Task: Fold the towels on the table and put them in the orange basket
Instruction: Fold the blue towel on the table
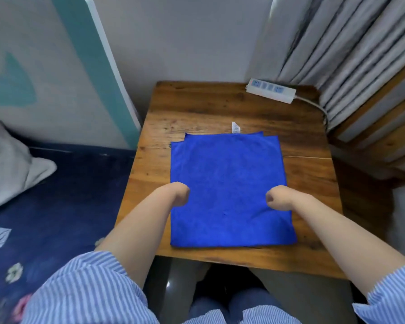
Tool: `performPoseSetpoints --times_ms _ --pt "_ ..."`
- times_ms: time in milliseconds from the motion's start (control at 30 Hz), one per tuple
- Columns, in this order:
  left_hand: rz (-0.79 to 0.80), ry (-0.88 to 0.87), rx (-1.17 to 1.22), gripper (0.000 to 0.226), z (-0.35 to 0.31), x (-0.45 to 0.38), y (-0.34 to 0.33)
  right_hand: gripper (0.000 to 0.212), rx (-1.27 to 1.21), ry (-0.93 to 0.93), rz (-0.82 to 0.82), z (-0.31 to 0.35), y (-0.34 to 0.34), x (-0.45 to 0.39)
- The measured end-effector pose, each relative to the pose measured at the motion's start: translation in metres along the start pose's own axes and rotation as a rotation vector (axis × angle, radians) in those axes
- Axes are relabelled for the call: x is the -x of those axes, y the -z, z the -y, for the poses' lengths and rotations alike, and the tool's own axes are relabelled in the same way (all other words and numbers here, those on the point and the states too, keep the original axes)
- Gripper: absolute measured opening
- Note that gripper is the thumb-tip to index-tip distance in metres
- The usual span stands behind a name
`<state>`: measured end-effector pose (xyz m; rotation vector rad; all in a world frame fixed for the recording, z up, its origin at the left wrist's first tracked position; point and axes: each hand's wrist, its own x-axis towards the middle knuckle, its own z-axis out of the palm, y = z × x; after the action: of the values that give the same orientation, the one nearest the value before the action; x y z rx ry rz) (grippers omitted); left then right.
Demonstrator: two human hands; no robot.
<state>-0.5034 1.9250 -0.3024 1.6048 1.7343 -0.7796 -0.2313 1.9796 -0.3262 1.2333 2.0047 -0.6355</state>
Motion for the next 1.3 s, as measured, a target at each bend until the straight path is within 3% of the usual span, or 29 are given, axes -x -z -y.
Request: performPoseSetpoints --times_ms 233,500,667,933,1167,1300 --pt "0.002 -0.05 -0.204 0.03 -0.011 -0.026 0.035 0.026 -0.157 -0.025 -0.15 -0.017 0.042 -0.028" --pt "-0.141 0.04 -0.178 0.013 -0.023 -0.085 0.077 0.026 -0.195 -0.082 -0.299 -0.052 0.078 -0.079" --pt "-0.244 0.085 -0.104 0.025 -0.026 -0.129 0.094 0.032 -0.195 -0.155 -0.413 -0.077 0.085 -0.122" --pt "-0.373 0.098 0.083 0.044 -0.013 -0.188 0.107 0.046 -0.204 -0.153 -0.436 -0.096 0.087 -0.165" --pt "-0.464 0.089 0.047 0.024 -0.005 -0.212 0.101 0.009 -0.293 -0.06 -0.377 -0.101 0.094 -0.162" --pt "-0.444 0.038 0.068 0.023 -0.002 -0.208 0.095 0.034 -0.591 0.095 -0.279 -0.101 0.103 -0.141"
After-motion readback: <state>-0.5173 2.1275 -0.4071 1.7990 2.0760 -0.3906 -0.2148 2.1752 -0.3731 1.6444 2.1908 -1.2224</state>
